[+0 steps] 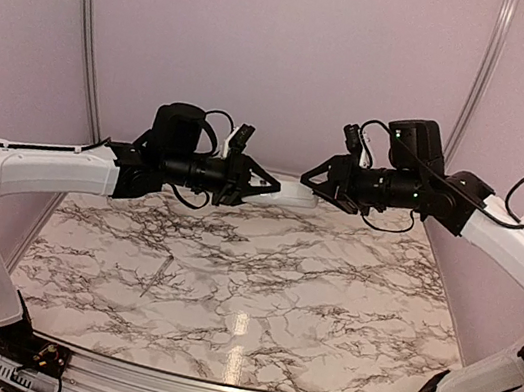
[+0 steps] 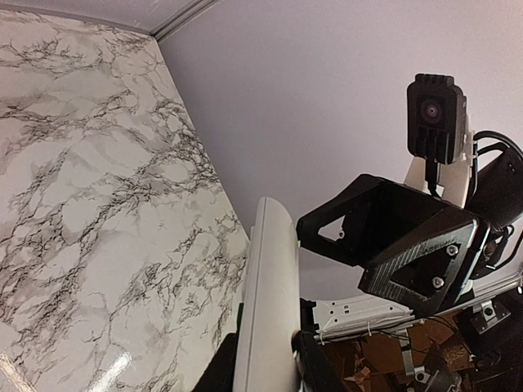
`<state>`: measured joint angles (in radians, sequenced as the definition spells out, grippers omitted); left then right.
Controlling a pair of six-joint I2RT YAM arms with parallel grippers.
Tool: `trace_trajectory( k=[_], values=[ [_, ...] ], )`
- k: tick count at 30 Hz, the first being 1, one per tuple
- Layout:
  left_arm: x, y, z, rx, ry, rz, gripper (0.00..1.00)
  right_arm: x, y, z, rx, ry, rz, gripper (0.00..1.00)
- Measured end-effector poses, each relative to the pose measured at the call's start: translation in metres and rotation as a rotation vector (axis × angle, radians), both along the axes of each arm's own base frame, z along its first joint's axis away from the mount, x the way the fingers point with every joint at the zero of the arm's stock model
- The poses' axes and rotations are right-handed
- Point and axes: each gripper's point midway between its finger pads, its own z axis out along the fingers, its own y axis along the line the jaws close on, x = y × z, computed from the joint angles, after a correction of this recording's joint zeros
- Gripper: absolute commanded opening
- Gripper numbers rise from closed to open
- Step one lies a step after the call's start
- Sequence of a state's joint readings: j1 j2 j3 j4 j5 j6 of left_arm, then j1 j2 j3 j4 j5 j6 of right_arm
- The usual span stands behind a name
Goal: Unload the batteries from the remote control
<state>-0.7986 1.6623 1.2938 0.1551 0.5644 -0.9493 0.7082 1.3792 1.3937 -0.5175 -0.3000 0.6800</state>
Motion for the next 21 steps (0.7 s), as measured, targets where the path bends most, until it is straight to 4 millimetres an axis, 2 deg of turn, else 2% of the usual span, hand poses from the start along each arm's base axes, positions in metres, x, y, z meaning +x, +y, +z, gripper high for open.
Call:
trace_trajectory(
  k=[9,14,18,21],
  values=[
    [-0.0001,-0.0004,0.0023,-0.008,-0.007,-0.003,0.00,-0.0004,-0.0008,0.0032,0.015,0.006,0.006,0.43],
    [0.0004,-0.0003,0.0030,-0.010,-0.009,-0.001,0.00,0.0015,-0.0030,0.0033,0.017,0.009,0.001,0.29],
    [0.0013,0.0003,0.0030,-0.010,-0.009,0.001,0.00,0.0041,-0.0055,0.0028,0.014,0.010,-0.011,0.22],
    [0.0020,0.0007,0.0030,-0.010,-0.009,0.003,0.00,0.0053,-0.0067,0.0025,0.009,0.005,-0.016,0.20]
  ],
)
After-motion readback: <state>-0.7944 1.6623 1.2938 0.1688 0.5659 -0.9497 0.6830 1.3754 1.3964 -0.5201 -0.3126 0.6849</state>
